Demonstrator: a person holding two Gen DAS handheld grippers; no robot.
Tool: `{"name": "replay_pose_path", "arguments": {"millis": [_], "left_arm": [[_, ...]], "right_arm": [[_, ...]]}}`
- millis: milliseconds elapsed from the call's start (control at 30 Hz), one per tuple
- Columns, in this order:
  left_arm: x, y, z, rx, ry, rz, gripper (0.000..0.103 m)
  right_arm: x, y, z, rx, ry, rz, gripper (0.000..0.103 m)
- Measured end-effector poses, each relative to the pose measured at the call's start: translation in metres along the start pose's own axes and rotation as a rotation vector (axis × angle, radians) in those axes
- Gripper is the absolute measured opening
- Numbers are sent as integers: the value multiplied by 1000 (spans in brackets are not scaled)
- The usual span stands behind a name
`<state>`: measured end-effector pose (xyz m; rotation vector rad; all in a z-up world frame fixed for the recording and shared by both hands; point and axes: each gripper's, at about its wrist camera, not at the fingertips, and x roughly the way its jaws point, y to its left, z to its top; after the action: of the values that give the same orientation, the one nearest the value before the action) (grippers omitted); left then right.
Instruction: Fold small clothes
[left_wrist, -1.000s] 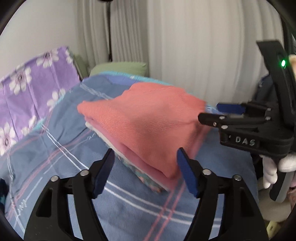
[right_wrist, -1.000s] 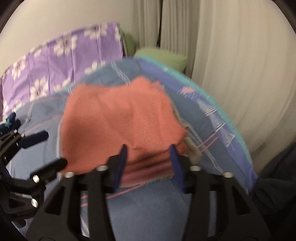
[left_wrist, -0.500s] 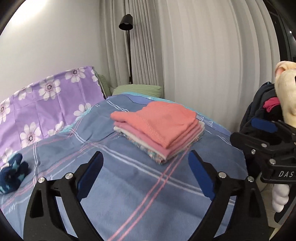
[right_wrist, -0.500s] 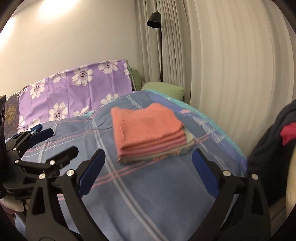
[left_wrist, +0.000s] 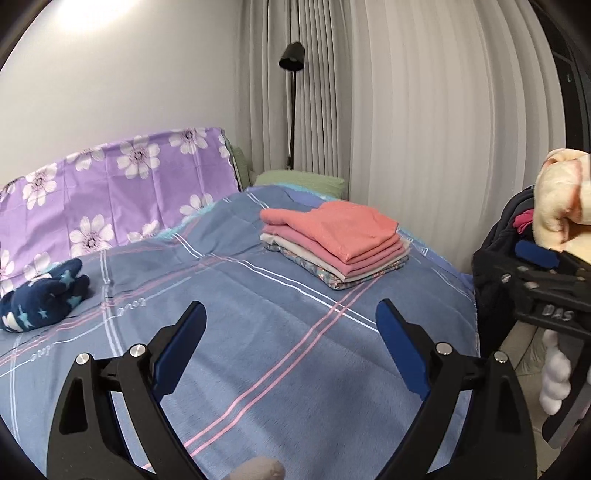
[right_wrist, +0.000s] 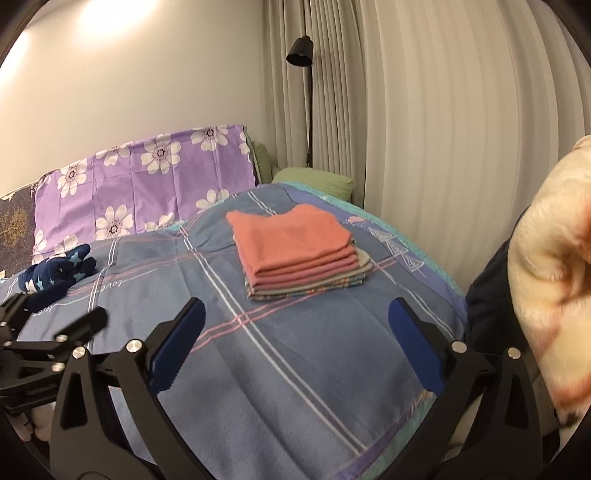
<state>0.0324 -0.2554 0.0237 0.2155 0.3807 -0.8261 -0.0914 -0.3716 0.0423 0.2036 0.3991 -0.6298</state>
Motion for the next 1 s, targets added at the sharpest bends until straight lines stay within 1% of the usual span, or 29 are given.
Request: {"name": "replay_pose_path", "arguments": {"millis": [67,100,167,267,367,467,567,633,800,1000], "left_arm": [[-15,3,-3,-13,-18,-2,100],[-22,4,-4,-22,-27,3,102],[-32,6,-9,-42,-33,4,102],[-41,7,-15,-43,-27,-14,102],[-48,11,-19,-55,-32,2,102],[-54,17,-22,-91,-30,-6,102],[-59,20,-24,-106,-27,-2,102],[-60,20,-24,-112,-27,1,102],[-60,16,-25,-122,-10,-22,102],[-57,13,-25,-126,-4,-27,102]], "right_arm": [[-4,5,-2,1,1,-8,101],[-7,8,-3,4,3,-13,101],[-12,14,-5,8,6,-12,101],[-20,22,-7,4,7,-14,101],[-26,29,-6,-3,3,-16,101],[-32,32,-6,0,1,-5,101],[-34,34,-7,-1,4,-2,101],[-31,34,-7,0,19,-8,101],[-26,31,-11,36,70,-30,101],[-24,23,-15,46,79,-40,101]]}}
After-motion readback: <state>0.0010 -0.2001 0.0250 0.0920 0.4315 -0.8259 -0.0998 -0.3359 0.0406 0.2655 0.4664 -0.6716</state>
